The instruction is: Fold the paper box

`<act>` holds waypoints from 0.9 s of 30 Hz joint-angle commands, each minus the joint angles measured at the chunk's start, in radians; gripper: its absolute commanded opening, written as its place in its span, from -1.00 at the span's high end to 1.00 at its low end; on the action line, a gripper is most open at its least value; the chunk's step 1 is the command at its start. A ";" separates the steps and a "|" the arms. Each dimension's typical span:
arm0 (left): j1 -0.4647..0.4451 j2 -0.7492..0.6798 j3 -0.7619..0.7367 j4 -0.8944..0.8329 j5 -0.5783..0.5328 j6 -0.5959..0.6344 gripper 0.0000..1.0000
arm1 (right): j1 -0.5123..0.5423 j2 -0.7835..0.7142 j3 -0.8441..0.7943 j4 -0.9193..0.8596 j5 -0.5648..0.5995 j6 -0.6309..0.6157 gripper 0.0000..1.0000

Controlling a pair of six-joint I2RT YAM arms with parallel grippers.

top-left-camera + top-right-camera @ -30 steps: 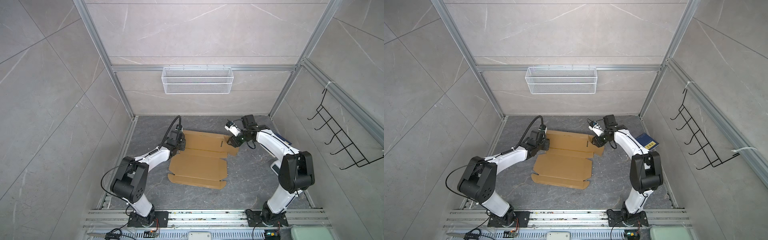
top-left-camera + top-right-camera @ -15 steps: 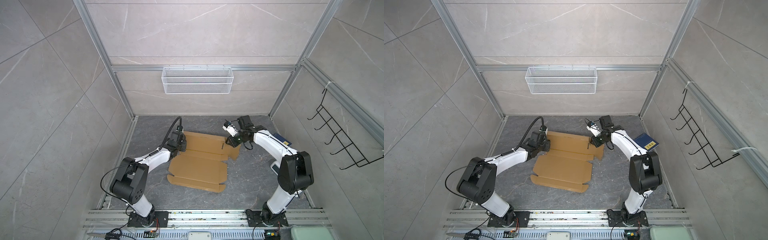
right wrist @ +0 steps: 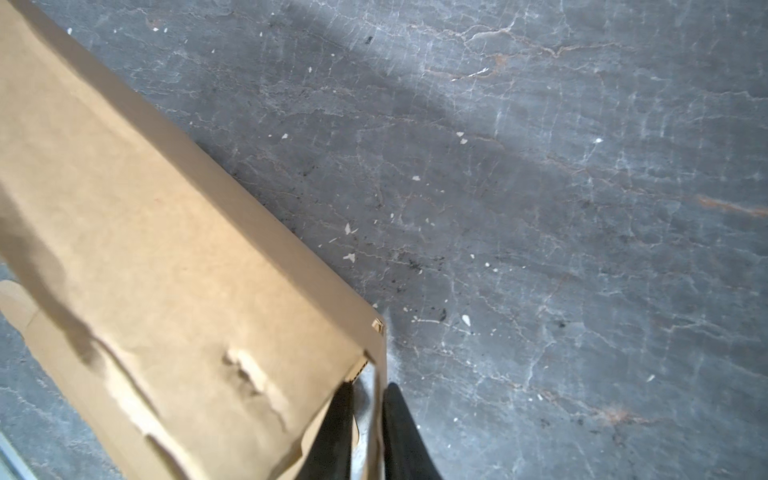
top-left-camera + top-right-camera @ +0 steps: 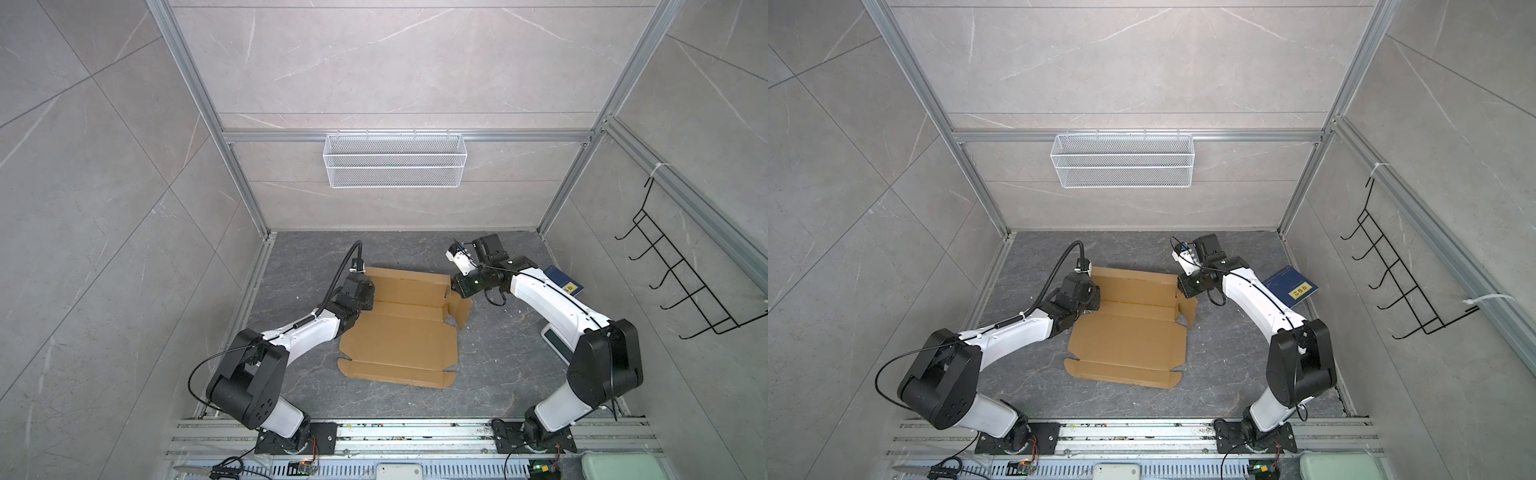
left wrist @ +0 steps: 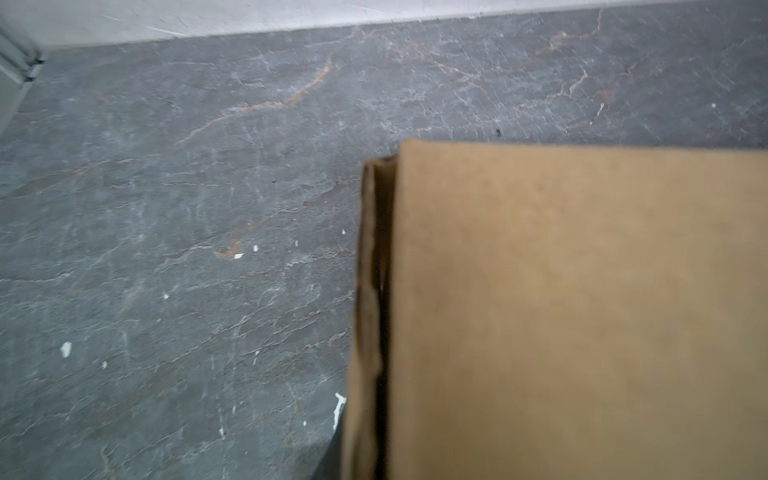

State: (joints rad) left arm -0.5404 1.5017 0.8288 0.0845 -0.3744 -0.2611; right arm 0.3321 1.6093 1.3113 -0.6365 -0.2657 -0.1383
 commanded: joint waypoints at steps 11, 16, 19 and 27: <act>-0.036 -0.052 -0.040 0.106 -0.072 -0.106 1.00 | 0.039 -0.052 -0.079 0.147 -0.123 0.302 0.59; -0.036 -0.053 -0.054 0.104 -0.082 -0.100 1.00 | 0.038 -0.024 -0.104 0.182 -0.167 0.359 0.42; -0.036 -0.052 -0.059 0.094 -0.087 -0.098 1.00 | 0.035 -0.020 -0.110 0.190 -0.242 0.380 0.30; -0.037 -0.060 -0.074 0.087 -0.123 -0.086 1.00 | -0.020 -0.057 -0.170 0.158 -0.369 0.354 0.08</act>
State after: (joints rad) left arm -0.5632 1.4704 0.7551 0.1162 -0.4881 -0.3367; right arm 0.3218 1.5780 1.1572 -0.4744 -0.5121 0.2176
